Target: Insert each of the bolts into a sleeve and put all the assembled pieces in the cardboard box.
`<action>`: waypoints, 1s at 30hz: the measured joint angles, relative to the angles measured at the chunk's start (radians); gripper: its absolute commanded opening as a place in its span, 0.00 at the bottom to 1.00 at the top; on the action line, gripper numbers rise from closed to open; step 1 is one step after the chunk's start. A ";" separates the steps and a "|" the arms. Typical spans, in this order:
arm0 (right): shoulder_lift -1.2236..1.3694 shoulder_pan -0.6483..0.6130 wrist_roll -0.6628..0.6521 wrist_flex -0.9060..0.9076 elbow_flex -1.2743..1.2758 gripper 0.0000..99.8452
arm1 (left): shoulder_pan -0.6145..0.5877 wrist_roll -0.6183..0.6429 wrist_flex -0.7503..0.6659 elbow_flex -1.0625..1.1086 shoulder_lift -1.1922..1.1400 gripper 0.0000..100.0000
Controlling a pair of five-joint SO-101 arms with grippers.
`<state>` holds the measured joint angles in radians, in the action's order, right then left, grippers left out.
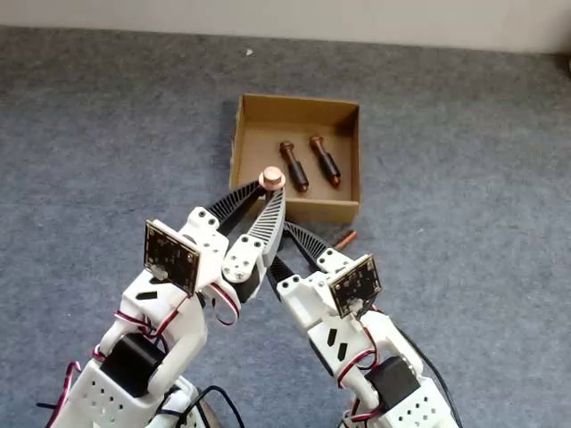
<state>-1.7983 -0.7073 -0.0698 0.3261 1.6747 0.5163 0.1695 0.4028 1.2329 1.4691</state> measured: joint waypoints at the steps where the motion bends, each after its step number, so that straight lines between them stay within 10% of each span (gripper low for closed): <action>1: 0.000 0.000 0.000 0.000 0.000 0.00 | 0.000 0.000 -0.003 0.008 0.005 0.01; 20: -0.012 0.000 0.002 0.000 0.000 0.00 | 0.011 0.003 -0.002 0.044 -0.008 0.06; 30: -0.012 0.086 0.002 0.000 0.000 0.00 | 0.014 -0.083 0.247 0.026 -0.005 0.16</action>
<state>-1.8105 -0.6214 -0.0683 0.3261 1.6747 0.5301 0.0867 0.6498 1.2589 1.4645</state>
